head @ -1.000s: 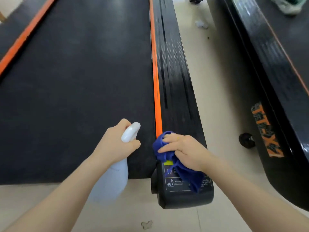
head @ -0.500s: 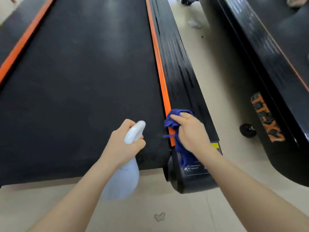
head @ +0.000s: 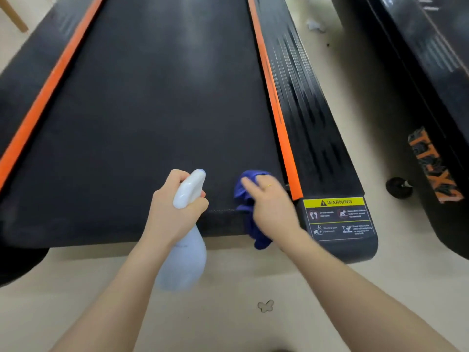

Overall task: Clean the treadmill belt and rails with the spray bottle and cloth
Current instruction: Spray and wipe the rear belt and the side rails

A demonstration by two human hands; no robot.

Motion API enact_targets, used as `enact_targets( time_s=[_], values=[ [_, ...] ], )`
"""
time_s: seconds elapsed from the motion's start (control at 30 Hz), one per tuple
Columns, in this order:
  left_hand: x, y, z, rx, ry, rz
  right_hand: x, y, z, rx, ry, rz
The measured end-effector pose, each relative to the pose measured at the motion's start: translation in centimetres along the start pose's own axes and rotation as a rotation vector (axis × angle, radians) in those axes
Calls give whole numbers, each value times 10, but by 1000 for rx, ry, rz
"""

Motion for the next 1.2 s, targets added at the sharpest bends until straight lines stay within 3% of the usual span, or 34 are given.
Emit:
enact_targets(
  time_s=[0.07, 0.13, 0.2, 0.3, 0.33, 0.37, 0.47, 0.53, 0.7, 0.77, 0.8, 0.9, 1.0, 1.07, 1.2],
  values=[
    [4, 8, -7, 22, 12, -15, 3, 1, 19, -194, 32, 25],
    [9, 13, -13, 29, 12, -21, 0, 3, 6, -244, 70, 34],
    [15, 14, -17, 33, 11, 8, -17, 3, -31, -130, 36, -21],
    [24, 16, -18, 16, 9, 29, -37, 15, -86, 254, 35, -117],
    [28, 16, -18, 11, 8, 33, -35, 14, -85, 296, 70, -107],
    [31, 16, -18, 8, 9, 38, -27, 10, -75, 269, 105, -58],
    [41, 12, -19, 9, 19, 67, -6, 1, -20, -135, 133, 11],
    [45, 8, -18, -2, 27, 60, -8, 3, -17, -203, 143, 45],
    [78, -3, -22, -24, 96, 42, -53, -5, -111, 194, 23, -59],
    [101, -7, -26, -40, 120, 55, -56, -15, -138, 247, -70, -59],
    [113, -7, -28, -49, 131, 63, -53, -24, -141, 211, -116, -28],
    [144, -8, -36, -72, 143, 94, -33, -56, -110, -136, -138, 116],
    [156, -11, -47, -72, 139, 107, -32, -81, -88, -333, -35, 13],
    [159, -15, -52, -75, 134, 90, -40, -94, -108, -275, -41, -87],
    [181, -12, -67, -77, 158, 112, -70, -96, -180, 26, -109, -160]
  ],
)
Point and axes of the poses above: each hand's wrist, its own y-axis away from the middle knuckle, its own x-axis out of the back of the hand, z = x × y, the point moved 7 cm from there along -y, towards the middle knuckle, and after that the axes turned 6 degrees about y, right-handed, at the moved point
